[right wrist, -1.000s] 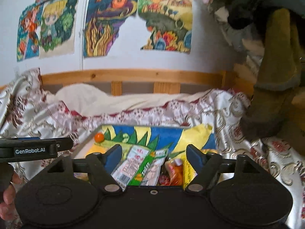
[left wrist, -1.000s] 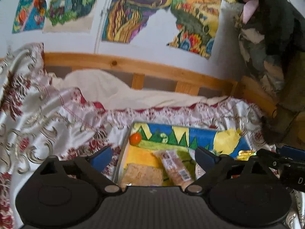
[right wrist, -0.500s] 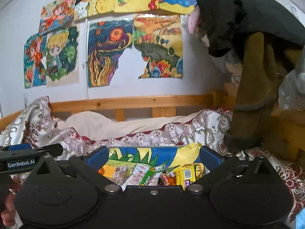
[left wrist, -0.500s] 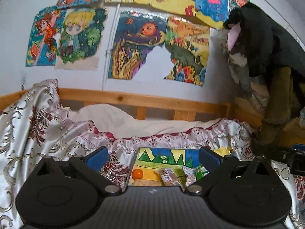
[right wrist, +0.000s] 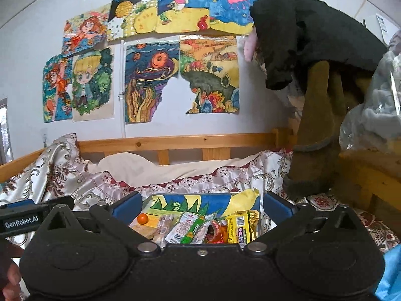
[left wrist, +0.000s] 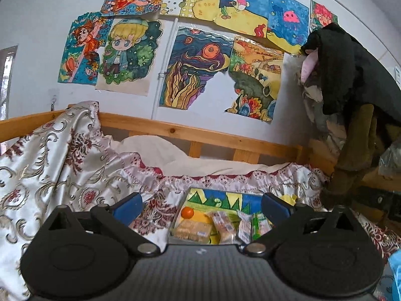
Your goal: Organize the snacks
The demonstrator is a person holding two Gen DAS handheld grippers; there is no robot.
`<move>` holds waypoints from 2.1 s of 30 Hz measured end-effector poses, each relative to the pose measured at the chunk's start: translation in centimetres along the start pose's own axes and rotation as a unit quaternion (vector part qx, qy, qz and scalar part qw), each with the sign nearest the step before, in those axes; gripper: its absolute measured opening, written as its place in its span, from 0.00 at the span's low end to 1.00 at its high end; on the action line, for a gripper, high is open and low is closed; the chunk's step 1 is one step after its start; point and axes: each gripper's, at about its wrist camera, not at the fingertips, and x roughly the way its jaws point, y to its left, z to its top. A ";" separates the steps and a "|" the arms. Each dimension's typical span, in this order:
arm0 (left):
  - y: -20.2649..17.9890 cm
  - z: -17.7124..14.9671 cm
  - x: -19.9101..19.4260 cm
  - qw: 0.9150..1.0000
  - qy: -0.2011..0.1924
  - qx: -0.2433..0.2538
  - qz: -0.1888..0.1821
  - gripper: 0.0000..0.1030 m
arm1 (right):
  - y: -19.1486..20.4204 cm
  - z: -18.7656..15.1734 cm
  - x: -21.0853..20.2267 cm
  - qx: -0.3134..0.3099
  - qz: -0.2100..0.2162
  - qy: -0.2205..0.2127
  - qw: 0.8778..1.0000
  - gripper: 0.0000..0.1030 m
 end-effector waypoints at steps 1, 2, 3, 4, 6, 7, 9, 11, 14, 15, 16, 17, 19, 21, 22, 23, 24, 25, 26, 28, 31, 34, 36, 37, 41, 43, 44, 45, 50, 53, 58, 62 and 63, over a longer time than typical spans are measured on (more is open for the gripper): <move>0.0 -0.2 -0.5 1.000 0.000 0.001 0.001 1.00 | 0.1 -0.1 -0.5 -0.002 0.000 -0.001 1.000 0.99; 0.0 -0.5 -1.1 1.000 0.000 0.001 0.002 1.00 | 0.2 -0.1 -1.0 -0.004 0.002 -0.002 1.000 0.99; 0.0 -0.8 -1.6 1.000 0.001 0.003 0.005 1.00 | 0.3 -0.3 -1.5 -0.005 0.004 -0.003 1.000 0.99; 0.1 -1.1 -2.0 1.000 0.003 0.004 0.006 1.00 | 0.4 -0.5 -2.0 -0.006 0.005 -0.003 1.000 0.99; 0.2 -1.8 -2.9 1.000 0.010 0.009 0.012 1.00 | 0.5 -1.0 -3.0 -0.005 0.009 -0.004 1.000 0.99; 0.2 -2.1 -3.3 1.000 0.012 0.012 0.014 1.00 | 0.5 -1.4 -3.5 -0.004 0.011 -0.004 1.000 0.99; 0.3 -2.8 -4.1 0.999 0.021 0.019 0.019 1.00 | 0.7 -2.2 -4.4 -0.005 0.016 -0.001 1.000 0.99; 0.4 -3.3 -4.8 0.999 0.027 0.022 0.021 1.00 | 0.8 -3.0 -5.1 -0.008 0.019 0.002 1.000 0.99; 0.5 -3.7 -5.8 0.999 0.032 0.021 0.024 1.00 | 0.9 -4.3 -6.0 -0.008 0.027 0.010 1.000 0.99; 0.6 -3.9 -6.1 0.999 0.033 0.022 0.025 1.00 | 0.9 -4.7 -6.2 -0.007 0.028 0.011 1.000 0.99; 0.7 -4.1 -6.5 0.999 0.034 0.023 0.027 1.00 | 1.0 -5.0 -6.5 -0.007 0.028 0.013 1.000 0.99; 0.8 -4.4 -6.8 0.999 0.035 0.026 0.030 1.00 | 0.9 -5.4 -6.7 -0.006 0.027 0.015 1.000 0.99; 0.8 -5.0 -7.3 0.998 0.040 0.031 0.034 1.00 | 0.9 -6.1 -7.1 -0.006 0.026 0.020 0.999 0.99; 0.8 -5.4 -7.6 0.998 0.046 0.035 0.037 1.00 | 0.9 -6.7 -7.4 -0.006 0.027 0.022 0.999 0.99; 0.8 -5.5 -7.7 0.997 0.049 0.036 0.038 1.00 | 0.9 -6.9 -7.5 -0.006 0.026 0.023 0.999 0.99; 0.8 -5.7 -7.8 0.997 0.052 0.037 0.040 1.00 | 0.9 -7.1 -7.7 -0.006 0.026 0.024 0.999 0.99; 0.8 -5.8 -7.9 0.997 0.054 0.039 0.042 1.00 | 0.8 -7.4 -7.9 -0.006 0.025 0.024 0.999 0.99; 0.9 -5.9 -8.0 0.997 0.055 0.040 0.043 1.00 | 0.8 -7.7 -8.1 -0.005 0.024 0.024 0.999 0.99; 0.9 -6.0 -8.2 0.997 0.053 0.040 0.043 1.00 | 0.7 -8.0 -8.3 -0.005 0.024 0.025 0.999 0.99; 1.0 -6.2 -8.5 0.997 0.053 0.043 0.045 1.00 | 0.6 -8.6 -8.7 -0.003 0.022 0.028 0.999 0.99; 1.0 -6.6 -8.8 0.996 0.056 0.046 0.048 1.00 | 0.2 -9.5 -8.8 0.007 0.017 0.034 0.999 0.99; 0.7 -7.0 -8.7 0.995 0.063 0.056 0.051 1.00 | 0.0 -10.5 -8.8 0.008 0.013 0.041 0.999 0.99; 0.6 -7.3 -8.7 0.994 0.068 0.062 0.053 1.00 | -0.1 -11.2 -8.8 0.011 0.009 0.050 0.999 0.99; 0.6 -7.5 -8.7 0.994 0.070 0.062 0.052 1.00 | -0.1 -11.5 -8.8 0.014 0.008 0.054 0.998 0.99; 0.6 -8.0 -8.4 0.994 0.080 0.059 0.050 1.00 | 0.2 -12.3 -8.7 0.006 0.010 0.067 0.998 0.99; 0.7 -8.2 -8.4 0.994 0.081 0.057 0.049 1.00 | 0.5 -12.6 -8.6 0.002 0.009 0.068 0.998 0.99; 0.7 -8.4 -8.3 0.994 0.081 0.057 0.049 1.00 | 0.5 -12.7 -8.6 0.002 0.010 0.068 0.998 0.99; 0.8 -8.5 -8.2 0.994 0.081 0.057 0.049 1.00 | 0.6 -12.8 -8.5 0.001 0.010 0.068 0.998 0.99; 0.8 -8.7 -8.1 0.994 0.079 0.058 0.052 1.00 | 0.5 -13.0 -8.5 0.002 0.006 0.060 0.998 0.99; 0.7 -8.8 -8.1 0.994 0.077 0.062 0.049 1.00 | 0.4 -13.0 -8.6 0.006 0.007 0.054 0.999 0.99; 0.5 -9.0 -8.1 0.994 0.080 0.067 0.044 1.00 | 0.3 -13.0 -8.5 0.007 0.001 0.050 0.999 0.99; 0.3 -9.2 -8.1 0.993 0.085 0.071 0.041 1.00 | 0.2 -13.1 -8.3 0.009 -0.006 0.052 0.999 0.99; 0.2 -9.3 -8.1 0.993 0.085 0.072 0.040 1.00 | 0.2 -13.1 -8.3 0.010 -0.007 0.052 0.999 0.99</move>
